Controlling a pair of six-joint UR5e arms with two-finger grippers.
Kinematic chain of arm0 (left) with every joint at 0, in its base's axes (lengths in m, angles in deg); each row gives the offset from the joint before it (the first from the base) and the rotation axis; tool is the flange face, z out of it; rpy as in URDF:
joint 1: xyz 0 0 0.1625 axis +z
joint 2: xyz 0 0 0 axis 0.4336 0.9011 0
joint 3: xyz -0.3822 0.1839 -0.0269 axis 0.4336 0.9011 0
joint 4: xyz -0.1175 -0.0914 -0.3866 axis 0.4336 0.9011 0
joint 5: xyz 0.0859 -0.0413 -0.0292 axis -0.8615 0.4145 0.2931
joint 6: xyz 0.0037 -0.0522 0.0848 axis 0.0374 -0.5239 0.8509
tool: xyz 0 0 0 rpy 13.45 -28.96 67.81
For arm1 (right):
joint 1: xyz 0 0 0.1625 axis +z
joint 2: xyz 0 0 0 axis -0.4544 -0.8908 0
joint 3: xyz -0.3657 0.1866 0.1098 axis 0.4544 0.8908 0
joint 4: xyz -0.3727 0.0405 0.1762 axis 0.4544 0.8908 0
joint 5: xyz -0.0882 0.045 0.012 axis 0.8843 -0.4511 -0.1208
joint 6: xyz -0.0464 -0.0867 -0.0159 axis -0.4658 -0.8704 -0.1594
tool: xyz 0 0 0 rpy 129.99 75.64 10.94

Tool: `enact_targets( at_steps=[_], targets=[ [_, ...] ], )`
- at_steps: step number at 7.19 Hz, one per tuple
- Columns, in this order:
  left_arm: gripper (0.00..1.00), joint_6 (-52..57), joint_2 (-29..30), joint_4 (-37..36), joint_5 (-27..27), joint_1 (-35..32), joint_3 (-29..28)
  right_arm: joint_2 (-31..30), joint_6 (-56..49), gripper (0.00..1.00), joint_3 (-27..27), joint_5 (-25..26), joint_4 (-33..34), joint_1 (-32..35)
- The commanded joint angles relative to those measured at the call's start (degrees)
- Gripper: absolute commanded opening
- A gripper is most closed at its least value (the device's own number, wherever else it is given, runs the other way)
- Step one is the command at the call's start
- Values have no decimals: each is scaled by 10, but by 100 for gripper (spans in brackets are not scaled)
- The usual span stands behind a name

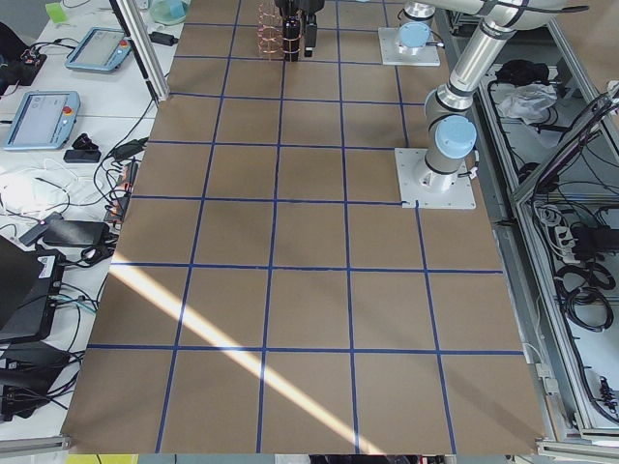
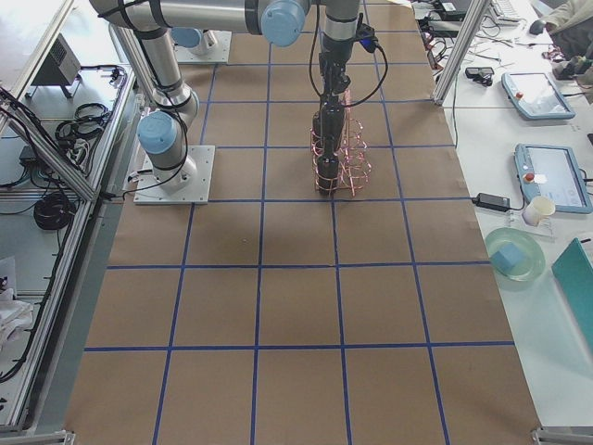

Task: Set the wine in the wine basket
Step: 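Lower the bottle into the empty top slot of the rack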

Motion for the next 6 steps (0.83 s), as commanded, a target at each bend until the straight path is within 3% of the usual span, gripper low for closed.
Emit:
enact_targets(
  at_steps=[1, 6],
  targets=[
    [100, 0, 0, 0, 1, 0, 0, 0, 25, 0, -6, -1, 1, 1],
    [100, 0, 0, 3, -5, 0, 1, 2, 31, 0, -13, -3, 1, 3]
  ],
)
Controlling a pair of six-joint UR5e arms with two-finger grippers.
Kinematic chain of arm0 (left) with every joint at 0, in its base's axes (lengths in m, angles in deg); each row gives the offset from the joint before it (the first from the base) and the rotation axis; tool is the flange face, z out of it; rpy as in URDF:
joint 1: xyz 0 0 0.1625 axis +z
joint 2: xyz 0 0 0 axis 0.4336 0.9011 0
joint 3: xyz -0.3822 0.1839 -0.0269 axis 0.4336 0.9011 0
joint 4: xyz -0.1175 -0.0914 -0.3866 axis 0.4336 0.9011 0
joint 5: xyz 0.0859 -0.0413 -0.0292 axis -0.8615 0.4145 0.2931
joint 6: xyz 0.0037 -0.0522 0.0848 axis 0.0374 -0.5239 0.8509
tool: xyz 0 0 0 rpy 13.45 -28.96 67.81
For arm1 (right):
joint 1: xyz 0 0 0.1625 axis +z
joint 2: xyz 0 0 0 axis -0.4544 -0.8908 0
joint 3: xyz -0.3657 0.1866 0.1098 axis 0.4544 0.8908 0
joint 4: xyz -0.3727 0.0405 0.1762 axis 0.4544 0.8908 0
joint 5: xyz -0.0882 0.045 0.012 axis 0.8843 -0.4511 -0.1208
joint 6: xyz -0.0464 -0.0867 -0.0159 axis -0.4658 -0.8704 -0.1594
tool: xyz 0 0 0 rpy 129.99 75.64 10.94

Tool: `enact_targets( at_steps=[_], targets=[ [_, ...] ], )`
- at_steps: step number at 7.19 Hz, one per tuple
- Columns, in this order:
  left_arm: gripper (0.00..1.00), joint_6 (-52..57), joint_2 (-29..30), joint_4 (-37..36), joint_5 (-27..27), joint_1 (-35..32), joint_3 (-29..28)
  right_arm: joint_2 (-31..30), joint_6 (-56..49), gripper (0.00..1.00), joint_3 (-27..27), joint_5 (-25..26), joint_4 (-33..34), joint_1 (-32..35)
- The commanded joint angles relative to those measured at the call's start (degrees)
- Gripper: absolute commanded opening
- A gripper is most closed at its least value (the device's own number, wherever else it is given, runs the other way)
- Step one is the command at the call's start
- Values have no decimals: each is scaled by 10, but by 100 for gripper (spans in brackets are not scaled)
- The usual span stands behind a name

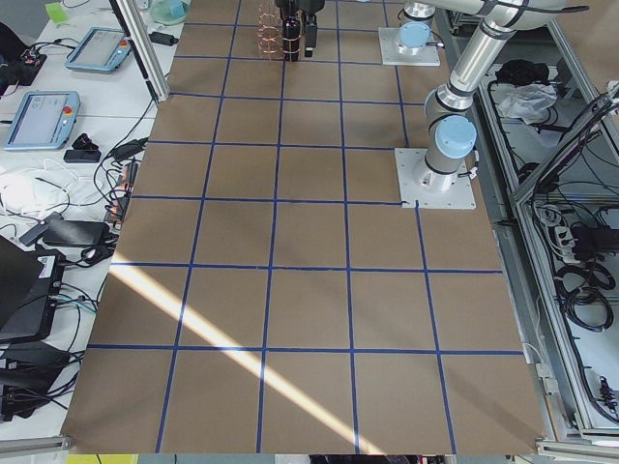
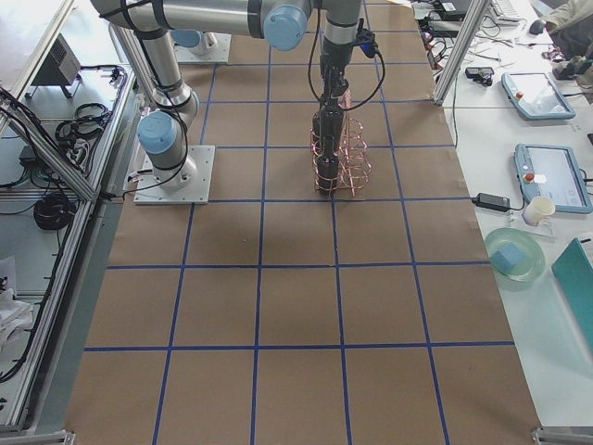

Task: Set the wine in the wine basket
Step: 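Lower the bottle into the empty top slot of the rack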

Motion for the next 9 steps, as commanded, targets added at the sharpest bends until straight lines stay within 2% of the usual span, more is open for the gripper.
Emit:
enact_targets(
  at_steps=[1, 7, 8, 9],
  targets=[
    [100, 0, 1, -3, 1, 2, 1, 1, 1, 0, -5, -1, 0, 1],
    [100, 0, 0, 1, -2, 1, 4, 10, 2, 0, -24, -18, 14, 1],
    [100, 0, 0, 1, -2, 1, 4, 12, 2, 0, -44, -23, 48, 1],
    [100, 0, 0, 1, -2, 1, 4, 40, 2, 0, -57, -24, 83, 1]
  ],
)
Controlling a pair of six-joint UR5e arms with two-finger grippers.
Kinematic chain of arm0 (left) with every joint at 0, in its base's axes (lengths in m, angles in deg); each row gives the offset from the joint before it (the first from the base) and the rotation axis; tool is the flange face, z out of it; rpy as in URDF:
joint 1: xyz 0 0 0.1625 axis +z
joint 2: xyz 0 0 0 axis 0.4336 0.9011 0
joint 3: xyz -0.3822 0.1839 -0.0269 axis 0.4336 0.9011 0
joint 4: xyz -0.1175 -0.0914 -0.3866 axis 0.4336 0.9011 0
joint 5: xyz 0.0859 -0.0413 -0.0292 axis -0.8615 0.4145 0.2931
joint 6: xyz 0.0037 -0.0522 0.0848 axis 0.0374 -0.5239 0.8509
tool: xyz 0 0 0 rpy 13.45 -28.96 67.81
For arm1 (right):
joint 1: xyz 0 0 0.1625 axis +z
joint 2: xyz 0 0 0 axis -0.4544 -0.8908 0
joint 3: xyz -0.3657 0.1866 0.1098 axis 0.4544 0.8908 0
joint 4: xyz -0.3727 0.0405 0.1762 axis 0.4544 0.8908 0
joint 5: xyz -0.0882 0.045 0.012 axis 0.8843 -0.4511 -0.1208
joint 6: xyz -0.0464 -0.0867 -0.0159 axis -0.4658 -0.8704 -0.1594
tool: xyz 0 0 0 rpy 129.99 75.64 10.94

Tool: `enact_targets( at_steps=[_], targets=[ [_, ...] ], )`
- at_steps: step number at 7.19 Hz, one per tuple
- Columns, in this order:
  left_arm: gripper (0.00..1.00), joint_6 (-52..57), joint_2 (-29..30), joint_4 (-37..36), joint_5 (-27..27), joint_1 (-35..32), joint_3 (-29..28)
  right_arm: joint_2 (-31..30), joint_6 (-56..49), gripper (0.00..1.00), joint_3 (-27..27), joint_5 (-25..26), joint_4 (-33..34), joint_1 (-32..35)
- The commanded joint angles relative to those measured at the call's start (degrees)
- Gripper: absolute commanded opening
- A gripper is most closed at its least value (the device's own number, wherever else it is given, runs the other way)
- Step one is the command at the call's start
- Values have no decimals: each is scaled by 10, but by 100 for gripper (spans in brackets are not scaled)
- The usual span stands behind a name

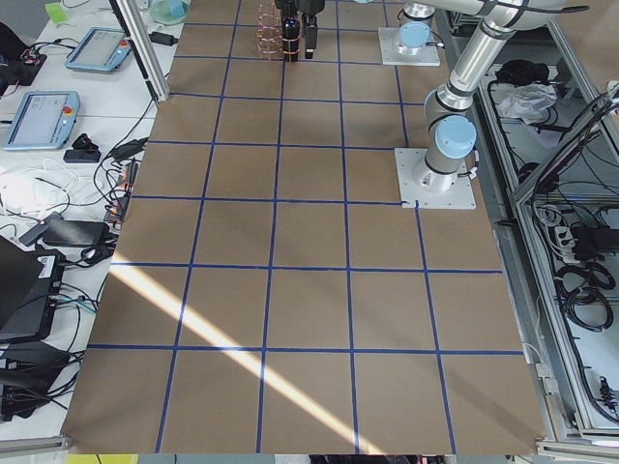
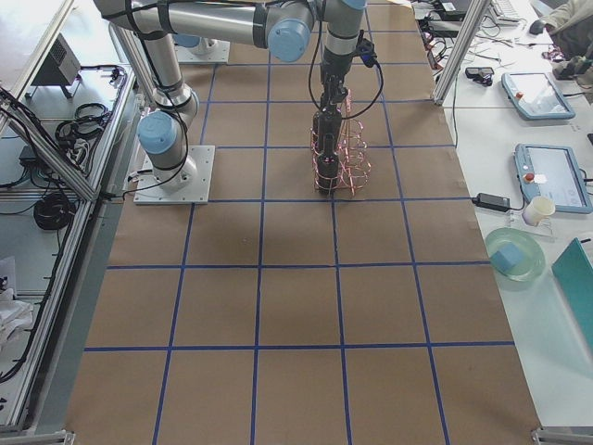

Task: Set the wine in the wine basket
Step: 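Lower the bottle into the empty top slot of the rack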

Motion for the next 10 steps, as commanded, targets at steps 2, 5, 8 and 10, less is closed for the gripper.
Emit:
enact_targets(
  at_steps=[2, 5, 8, 10],
  targets=[
    [100, 0, 0, 0, 2, 0, 0, 33, 1, 0, -20, -4, 49, 0],
    [100, 0, 0, -1, 3, -1, 0, 35, 6, 17, -24, -6, 48, 0],
    [100, 0, 0, -5, -3, 0, 7, 31, 39, 96, -24, 3, 54, 0],
    [100, -1, -4, -6, 0, 0, 7, 2, 62, 99, 11, 15, 25, 1]
  ],
)
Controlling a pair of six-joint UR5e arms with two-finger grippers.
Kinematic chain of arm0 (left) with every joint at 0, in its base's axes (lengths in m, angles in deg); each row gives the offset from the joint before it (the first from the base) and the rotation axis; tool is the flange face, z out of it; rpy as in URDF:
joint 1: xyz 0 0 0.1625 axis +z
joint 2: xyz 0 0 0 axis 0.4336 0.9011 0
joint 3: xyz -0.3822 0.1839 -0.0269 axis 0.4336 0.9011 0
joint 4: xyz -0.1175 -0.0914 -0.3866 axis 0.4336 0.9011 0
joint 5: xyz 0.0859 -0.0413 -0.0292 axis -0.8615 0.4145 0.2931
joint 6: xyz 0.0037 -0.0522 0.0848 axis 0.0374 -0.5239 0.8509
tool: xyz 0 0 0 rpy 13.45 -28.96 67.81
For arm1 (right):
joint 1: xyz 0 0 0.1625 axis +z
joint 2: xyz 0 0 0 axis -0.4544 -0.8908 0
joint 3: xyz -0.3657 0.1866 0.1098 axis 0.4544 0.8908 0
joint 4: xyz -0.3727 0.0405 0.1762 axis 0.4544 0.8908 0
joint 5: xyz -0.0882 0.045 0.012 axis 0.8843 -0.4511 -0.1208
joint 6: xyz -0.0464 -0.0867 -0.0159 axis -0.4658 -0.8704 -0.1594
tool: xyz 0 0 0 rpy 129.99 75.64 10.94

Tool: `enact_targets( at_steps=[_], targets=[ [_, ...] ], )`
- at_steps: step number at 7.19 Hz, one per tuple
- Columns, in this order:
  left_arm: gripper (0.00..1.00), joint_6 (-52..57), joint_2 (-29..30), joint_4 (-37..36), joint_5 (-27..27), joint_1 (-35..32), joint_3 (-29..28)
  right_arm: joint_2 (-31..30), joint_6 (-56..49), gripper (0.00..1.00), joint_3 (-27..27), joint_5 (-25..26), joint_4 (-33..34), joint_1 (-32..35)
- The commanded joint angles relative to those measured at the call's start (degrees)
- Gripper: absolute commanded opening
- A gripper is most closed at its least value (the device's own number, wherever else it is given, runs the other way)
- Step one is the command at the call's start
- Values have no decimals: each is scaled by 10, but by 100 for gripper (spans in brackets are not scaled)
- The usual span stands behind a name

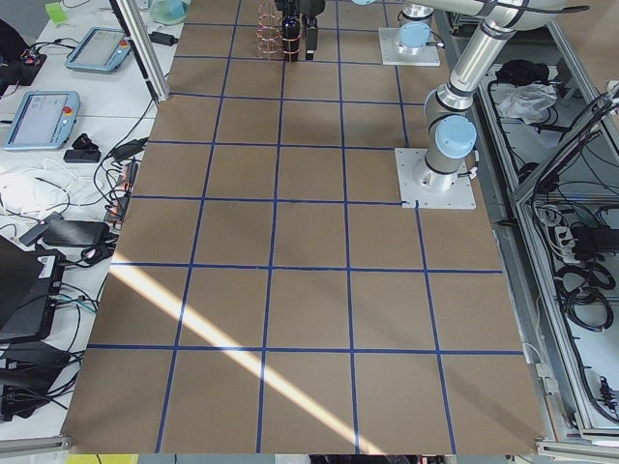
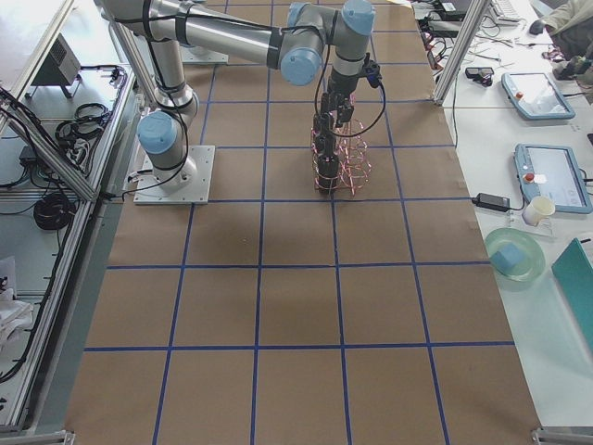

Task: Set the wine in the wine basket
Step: 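Open the right gripper and raise it off the bottle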

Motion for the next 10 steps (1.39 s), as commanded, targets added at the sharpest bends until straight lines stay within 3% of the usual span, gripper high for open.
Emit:
enact_targets(
  at_steps=[1, 3, 5, 7, 10],
  targets=[
    [100, 0, -2, 1, 1, 0, 1, -55, 45, 99, 41, 8, -82, 1],
    [100, 0, -2, 3, 1, -1, 1, -138, 109, 99, 45, 5, -165, 12],
    [100, 0, -2, 3, 1, -1, 1, -197, 199, 99, 45, -3, -213, 87],
    [100, 0, -2, 3, 1, -1, 1, -188, 281, 99, 45, 8, -216, 158],
    [100, 0, -2, 3, 0, -1, 1, -103, 285, 100, 53, 13, -145, 148]
  ],
)
